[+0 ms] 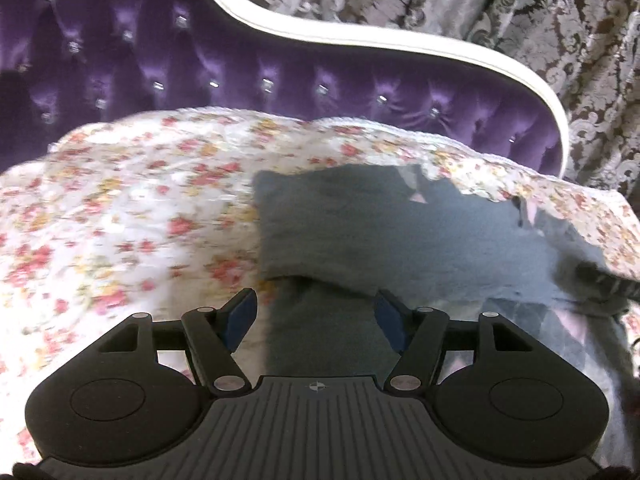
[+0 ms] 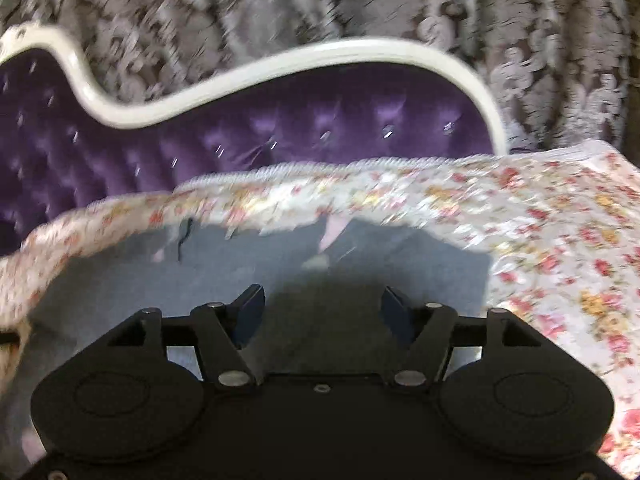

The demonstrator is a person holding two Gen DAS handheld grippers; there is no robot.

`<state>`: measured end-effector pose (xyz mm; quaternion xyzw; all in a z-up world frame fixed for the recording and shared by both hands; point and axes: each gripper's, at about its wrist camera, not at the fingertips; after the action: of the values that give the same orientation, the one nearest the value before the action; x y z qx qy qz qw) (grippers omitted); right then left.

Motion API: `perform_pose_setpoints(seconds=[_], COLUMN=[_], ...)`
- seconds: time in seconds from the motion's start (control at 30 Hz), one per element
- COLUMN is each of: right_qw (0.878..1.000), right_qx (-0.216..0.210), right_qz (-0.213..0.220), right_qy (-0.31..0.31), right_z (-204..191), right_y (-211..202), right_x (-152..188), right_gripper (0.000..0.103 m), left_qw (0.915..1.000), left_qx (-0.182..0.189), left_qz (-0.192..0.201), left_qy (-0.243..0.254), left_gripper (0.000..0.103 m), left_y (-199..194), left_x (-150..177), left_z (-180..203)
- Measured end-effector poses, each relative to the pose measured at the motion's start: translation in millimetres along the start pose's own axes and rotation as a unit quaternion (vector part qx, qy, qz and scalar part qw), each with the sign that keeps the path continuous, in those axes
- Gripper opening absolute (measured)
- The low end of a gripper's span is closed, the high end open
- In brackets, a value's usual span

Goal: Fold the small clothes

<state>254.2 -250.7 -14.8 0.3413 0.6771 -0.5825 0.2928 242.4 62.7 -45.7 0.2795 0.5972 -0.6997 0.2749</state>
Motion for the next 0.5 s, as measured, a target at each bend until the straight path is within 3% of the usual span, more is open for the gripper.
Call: perform_pose_setpoints(seconds=[0.13, 0.2, 0.27, 0.37, 0.5], right_qw=[0.997, 0.998, 0.998, 0.998, 0.998], right_qx=[-0.001, 0.002, 0.007, 0.007, 0.018], right_qz=[-0.070, -0.058, -0.059, -0.061, -0.055], right_qy=[0.018, 0.007, -0.006, -0.014, -0.036], right_z=[4, 3, -2, -5, -14], right_y=[26, 28, 28, 31, 28], right_x=[10, 13, 14, 17, 25], right_gripper=[0.076, 0.081, 0.086, 0.094, 0.102], left_qw=[0.9998, 0.9993, 0.9987, 0.9970, 0.9973], left_qx=[-0.003, -0.018, -0.030, -0.049, -0.053], left_qz=[-0.014, -0.024, -0.022, -0.012, -0.009], left_qy=[0.010, 0.021, 0.034, 0.058, 0.050], left_gripper=[0.064, 0.064, 0.074, 0.081, 0.089], left_y=[28, 43, 52, 53, 54], left_x=[-9, -9, -5, 0, 2], left_z=[14, 19, 22, 29, 27])
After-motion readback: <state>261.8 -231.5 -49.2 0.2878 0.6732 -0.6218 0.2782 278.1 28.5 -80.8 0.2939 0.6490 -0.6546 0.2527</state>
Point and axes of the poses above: each gripper's, at about its wrist camera, not at the fingertips, and y roughly the way its jaws point, z to its right, x to its underside, and after that the axes turned 2 degrees about y, right-handed
